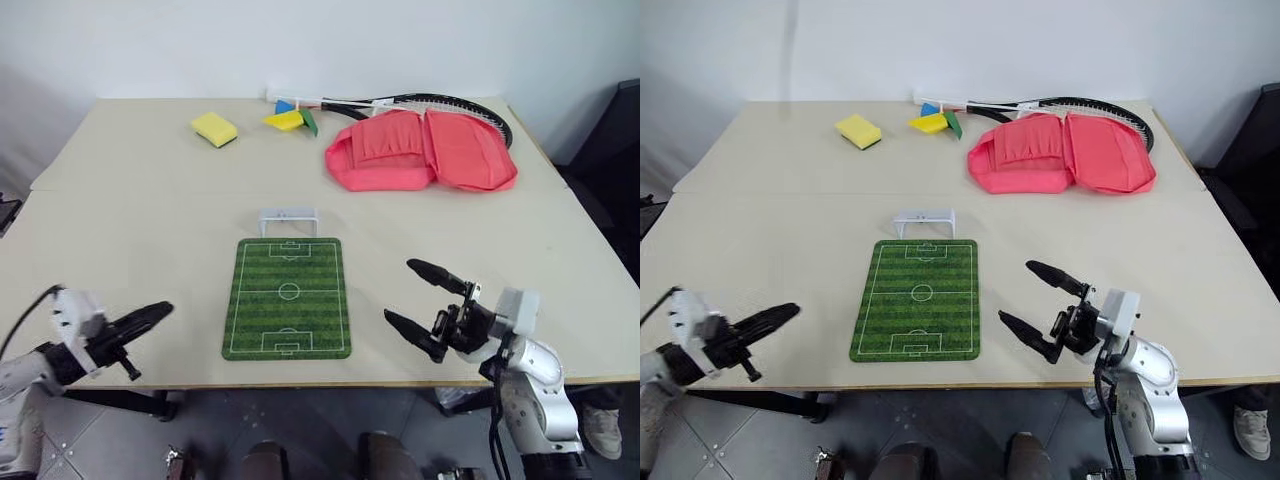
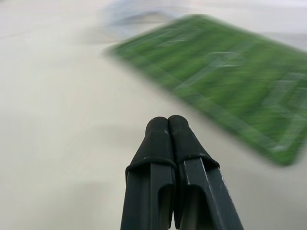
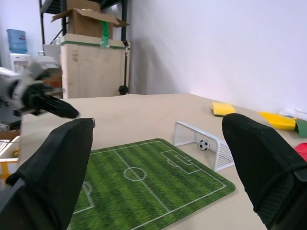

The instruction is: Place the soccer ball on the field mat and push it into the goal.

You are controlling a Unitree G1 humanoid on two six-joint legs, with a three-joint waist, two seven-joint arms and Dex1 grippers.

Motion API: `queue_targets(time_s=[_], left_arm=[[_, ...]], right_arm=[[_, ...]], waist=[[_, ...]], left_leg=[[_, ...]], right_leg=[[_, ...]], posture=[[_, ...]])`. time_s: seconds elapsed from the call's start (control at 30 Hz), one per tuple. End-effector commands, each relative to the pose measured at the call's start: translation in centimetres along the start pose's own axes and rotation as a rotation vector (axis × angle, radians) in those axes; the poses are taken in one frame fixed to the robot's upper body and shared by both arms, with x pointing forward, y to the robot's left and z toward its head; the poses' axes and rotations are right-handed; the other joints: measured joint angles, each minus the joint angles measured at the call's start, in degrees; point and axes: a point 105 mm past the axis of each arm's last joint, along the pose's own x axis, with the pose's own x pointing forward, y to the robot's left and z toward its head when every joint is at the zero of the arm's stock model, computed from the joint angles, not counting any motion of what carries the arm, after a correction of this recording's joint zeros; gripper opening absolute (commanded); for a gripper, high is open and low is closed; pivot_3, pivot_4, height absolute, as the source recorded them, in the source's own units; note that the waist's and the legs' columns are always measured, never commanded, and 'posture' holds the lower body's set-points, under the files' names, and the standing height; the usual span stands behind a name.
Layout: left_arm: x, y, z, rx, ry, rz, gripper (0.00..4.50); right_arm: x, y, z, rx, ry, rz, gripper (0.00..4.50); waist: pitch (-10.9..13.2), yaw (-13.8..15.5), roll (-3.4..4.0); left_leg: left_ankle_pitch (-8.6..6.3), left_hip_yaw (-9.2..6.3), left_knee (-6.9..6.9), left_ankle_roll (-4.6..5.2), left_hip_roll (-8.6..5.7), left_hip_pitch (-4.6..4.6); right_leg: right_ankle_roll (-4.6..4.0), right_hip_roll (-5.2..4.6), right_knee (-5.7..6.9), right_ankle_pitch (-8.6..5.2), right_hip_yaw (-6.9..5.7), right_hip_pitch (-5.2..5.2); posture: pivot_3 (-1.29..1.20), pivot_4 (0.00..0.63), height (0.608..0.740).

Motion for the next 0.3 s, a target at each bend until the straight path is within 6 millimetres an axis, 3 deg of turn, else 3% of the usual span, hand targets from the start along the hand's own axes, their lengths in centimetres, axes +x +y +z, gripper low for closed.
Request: queue_targets(time_s=[0.03,0.3], left_arm=[[-1.2,1.2,0.5,0.01,-0.014,0.131,0.04],[-0.3,0.4,0.2,-0.012,-0.049,0.246,0.04]], right_arm=[[0.1,-0.9,0.3,-0.03,-0.015,-0.042,4.5],[0.3,-3.0,0.0,-0.077,0.033,-0.12,4.5]], waist=[[0.0,0.17,0.0],[-0.01,0.23,-0.02]], left_leg=[[0.0,0.01,0.0,-0.02,0.0,0.0],[0.03,0.03,0.0,-0.1,0.01,-0.01]], right_leg=[[0.0,0.0,0.0,0.0,0.0,0.0],[-0.01,0.02,0.03,0.01,0.01,-0.02]], posture=[[0.0,0.15,0.74],[0.0,0.15,0.74]])
